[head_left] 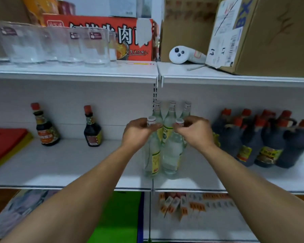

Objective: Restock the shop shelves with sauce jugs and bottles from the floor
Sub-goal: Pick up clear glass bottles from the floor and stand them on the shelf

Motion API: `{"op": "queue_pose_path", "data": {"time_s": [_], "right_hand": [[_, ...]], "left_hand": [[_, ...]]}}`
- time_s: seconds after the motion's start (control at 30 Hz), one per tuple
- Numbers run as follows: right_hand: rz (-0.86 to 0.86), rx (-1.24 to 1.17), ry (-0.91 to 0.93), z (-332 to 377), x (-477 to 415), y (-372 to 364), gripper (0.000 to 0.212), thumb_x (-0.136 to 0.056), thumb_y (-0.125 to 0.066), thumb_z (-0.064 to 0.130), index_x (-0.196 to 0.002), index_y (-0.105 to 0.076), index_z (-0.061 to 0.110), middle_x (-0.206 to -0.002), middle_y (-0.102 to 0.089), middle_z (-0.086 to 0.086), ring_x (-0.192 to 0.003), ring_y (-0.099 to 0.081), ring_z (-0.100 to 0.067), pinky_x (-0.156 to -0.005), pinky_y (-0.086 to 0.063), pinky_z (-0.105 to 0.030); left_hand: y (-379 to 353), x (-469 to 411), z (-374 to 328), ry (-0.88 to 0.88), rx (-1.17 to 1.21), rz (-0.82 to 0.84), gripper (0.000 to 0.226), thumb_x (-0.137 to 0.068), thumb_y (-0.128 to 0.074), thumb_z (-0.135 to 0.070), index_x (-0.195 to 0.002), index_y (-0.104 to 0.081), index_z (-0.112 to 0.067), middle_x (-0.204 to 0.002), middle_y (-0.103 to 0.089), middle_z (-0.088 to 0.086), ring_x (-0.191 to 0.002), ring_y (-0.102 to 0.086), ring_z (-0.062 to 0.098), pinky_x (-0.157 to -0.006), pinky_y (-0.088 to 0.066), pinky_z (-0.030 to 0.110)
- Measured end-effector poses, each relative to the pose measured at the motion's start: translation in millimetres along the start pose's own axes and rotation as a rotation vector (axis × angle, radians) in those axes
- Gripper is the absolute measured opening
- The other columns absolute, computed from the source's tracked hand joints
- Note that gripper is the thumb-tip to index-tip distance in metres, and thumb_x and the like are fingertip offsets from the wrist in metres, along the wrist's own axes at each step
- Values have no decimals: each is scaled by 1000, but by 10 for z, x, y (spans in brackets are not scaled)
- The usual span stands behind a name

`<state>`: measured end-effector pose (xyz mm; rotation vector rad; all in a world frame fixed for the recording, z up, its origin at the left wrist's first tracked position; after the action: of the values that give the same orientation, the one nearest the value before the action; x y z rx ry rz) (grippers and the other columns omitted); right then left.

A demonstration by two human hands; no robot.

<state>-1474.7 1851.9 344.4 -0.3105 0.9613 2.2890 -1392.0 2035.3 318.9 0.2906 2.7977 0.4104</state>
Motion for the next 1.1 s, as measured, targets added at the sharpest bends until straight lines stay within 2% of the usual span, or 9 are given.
{"op": "queue_pose_path", "data": {"time_s": [0.13, 0.2, 0.3, 0.47, 0.6, 0.73, 0.87, 1.0, 1.1], "right_hand": [[87, 50, 6, -131, -366, -131, 37, -78, -68, 40, -60, -57, 9, -60, -59, -5, -58, -51, -13, -49, -32, -27], [105, 42, 2, -228, -505, -220, 35, -79, -68, 40, -65, -62, 8, -65, -63, -4, -64, -58, -16, -55, -42, -30], [100, -34, 22, -364, -671, -351, 36, -78, -69, 39, -74, -68, 3, -71, -68, -9, -70, -64, -22, -63, -50, -37], [94, -11, 32, -441, -893, -478, 37, -78, -69, 38, -60, -58, 8, -57, -58, -2, -57, -54, -15, -51, -34, -27], [109, -17, 27, -480, -993, -553, 32, -79, -69, 39, -74, -68, 8, -72, -68, -6, -71, -63, -19, -64, -49, -33], [122, -54, 11, -509, -1020, -609, 32, -80, -68, 39, -83, -68, 7, -82, -69, -6, -80, -64, -22, -75, -53, -38], [197, -71, -57, -628, -923, -674, 35, -77, -69, 50, -93, -68, 19, -95, -69, 0, -88, -64, -19, -80, -53, -38], [317, 88, -80, -883, -700, -768, 53, -73, -64, 66, -113, -59, 32, -116, -65, 5, -105, -62, -20, -87, -50, -35], [380, 148, -69, -991, -604, -830, 72, -73, -65, 65, -134, -41, 35, -128, -60, 1, -113, -58, -25, -90, -48, -34]], "left_hand": [[-211, -350, 39, 32, -111, 13, 23, -74, -73, -48, -75, -70, -26, -83, -72, -4, -85, -67, 14, -72, -50, 32], [-268, -486, 89, 23, -108, -6, 28, -75, -73, -47, -81, -73, -19, -83, -73, -3, -84, -68, 15, -73, -52, 33], [-338, -652, 193, 40, -58, -21, 23, -72, -73, -46, -81, -75, -24, -80, -75, -6, -82, -70, 13, -82, -56, 43], [-425, -915, 260, 77, -110, -39, 37, -65, -69, -55, -86, -75, -25, -84, -75, -6, -83, -70, 12, -83, -57, 41], [-494, -1021, 297, 98, -122, -17, 34, -70, -72, -50, -93, -76, -26, -90, -75, -4, -86, -70, 13, -85, -56, 39], [-511, -1055, 356, 93, -107, -15, 26, -77, -72, -43, -94, -74, -24, -92, -74, -5, -88, -69, 11, -83, -56, 31], [-528, -971, 536, 118, -4, 10, 45, -74, -78, -38, -115, -67, -22, -114, -66, -6, -103, -63, 9, -78, -49, 18], [-604, -769, 807, 234, 47, 81, 46, -73, -81, -34, -114, -64, -22, -112, -68, -5, -101, -65, 13, -86, -52, 30], [-639, -674, 934, 300, 181, 110, 68, -54, -88, -41, -116, -62, -28, -110, -71, -3, -103, -68, 19, -94, -52, 46]]}}
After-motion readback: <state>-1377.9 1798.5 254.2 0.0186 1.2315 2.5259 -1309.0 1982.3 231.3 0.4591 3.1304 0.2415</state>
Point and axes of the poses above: each hand's wrist, its own x-axis away from the middle knuckle, its own y-axis out of the back of the hand, z = x × y, the point moved 4 cm from there along -x, towards the middle knuckle
